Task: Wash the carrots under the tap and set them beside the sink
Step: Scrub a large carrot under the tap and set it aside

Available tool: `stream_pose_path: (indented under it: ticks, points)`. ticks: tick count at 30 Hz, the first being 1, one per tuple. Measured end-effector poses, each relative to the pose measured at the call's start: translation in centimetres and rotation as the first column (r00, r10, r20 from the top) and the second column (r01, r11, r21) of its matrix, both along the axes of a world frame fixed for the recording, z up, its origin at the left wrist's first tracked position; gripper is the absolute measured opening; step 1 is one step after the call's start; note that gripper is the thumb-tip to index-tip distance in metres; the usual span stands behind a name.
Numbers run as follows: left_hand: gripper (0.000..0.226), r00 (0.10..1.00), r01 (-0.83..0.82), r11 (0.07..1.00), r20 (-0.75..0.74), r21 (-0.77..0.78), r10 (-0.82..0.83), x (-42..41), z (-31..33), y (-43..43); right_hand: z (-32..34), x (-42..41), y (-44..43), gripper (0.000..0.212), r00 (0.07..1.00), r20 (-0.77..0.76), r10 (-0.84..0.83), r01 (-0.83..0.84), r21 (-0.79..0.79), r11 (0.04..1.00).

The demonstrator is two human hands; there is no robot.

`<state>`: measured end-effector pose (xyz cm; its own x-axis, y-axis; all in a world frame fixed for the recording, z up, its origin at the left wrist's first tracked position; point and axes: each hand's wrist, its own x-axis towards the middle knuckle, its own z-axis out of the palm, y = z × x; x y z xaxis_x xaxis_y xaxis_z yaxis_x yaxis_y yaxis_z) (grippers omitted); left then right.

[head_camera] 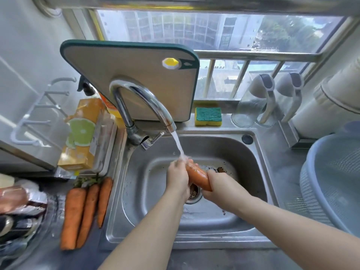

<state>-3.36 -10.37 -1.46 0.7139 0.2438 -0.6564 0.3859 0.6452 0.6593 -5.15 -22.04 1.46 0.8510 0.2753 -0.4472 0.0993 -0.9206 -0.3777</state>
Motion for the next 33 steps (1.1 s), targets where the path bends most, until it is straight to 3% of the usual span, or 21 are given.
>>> stream_pose_path:
  ticks: [3,6,8,10,13,15,18,20,22,25,29,33]
  points:
    - [0.026,0.999,-0.035,0.985,-0.037,-0.167,0.029,0.4,0.3,1.0,-0.7,0.6,0.1,0.020,0.999,-0.035,0.012,-0.012,0.003,1.000]
    - [0.025,0.993,0.117,0.950,0.051,-0.289,-0.107,-0.6,0.9,2.0,-0.7,1.7,-0.6,0.024,0.967,-0.254,-0.013,0.053,0.150,0.987]
    - [0.020,0.973,0.222,0.938,0.118,-0.268,-0.197,-1.4,1.1,2.5,-0.4,2.0,-1.0,0.025,0.923,-0.385,0.015,0.070,0.207,0.976]
    - [0.016,0.952,0.290,0.938,0.158,-0.189,-0.263,-1.9,1.2,2.5,-0.3,2.0,-1.0,0.025,0.914,-0.405,0.033,0.058,0.211,0.976]
    - [0.013,0.952,0.277,0.960,0.152,-0.053,-0.266,-1.5,1.3,2.0,-0.4,1.5,-0.5,0.024,0.975,-0.222,0.015,0.014,0.129,0.991]
    - [0.014,0.978,0.178,0.984,0.108,0.032,-0.180,-0.8,1.4,1.3,-0.6,0.9,-0.1,0.022,0.998,-0.057,0.012,-0.009,0.056,0.998]
    - [0.017,1.000,-0.012,0.999,-0.005,0.031,0.013,0.3,1.3,0.8,-0.5,0.3,0.5,0.022,0.989,0.130,0.071,-0.065,-0.054,0.996]
    - [0.023,0.998,-0.022,0.999,-0.062,-0.036,0.020,0.5,1.1,1.1,-0.3,0.4,0.5,0.024,0.974,0.195,0.117,-0.095,-0.119,0.988]
    - [0.031,0.997,0.000,0.986,-0.079,-0.166,-0.013,0.2,1.3,1.6,0.0,0.7,0.2,0.023,0.969,0.208,0.136,-0.106,-0.149,0.983]
    - [0.030,0.999,0.051,0.960,0.019,-0.275,-0.048,-0.5,1.8,2.0,-0.1,1.1,0.0,0.023,0.981,0.163,0.103,-0.087,-0.106,0.991]
    - [0.011,0.956,0.211,0.977,0.215,-0.021,-0.202,-1.2,1.3,1.9,-0.5,1.6,0.4,0.019,0.999,0.046,0.013,-0.015,0.037,0.999]
    - [0.003,0.966,0.162,0.973,0.175,0.165,-0.190,-0.7,0.9,1.9,-0.2,1.4,0.9,0.020,0.989,0.138,0.054,-0.053,-0.009,0.999]
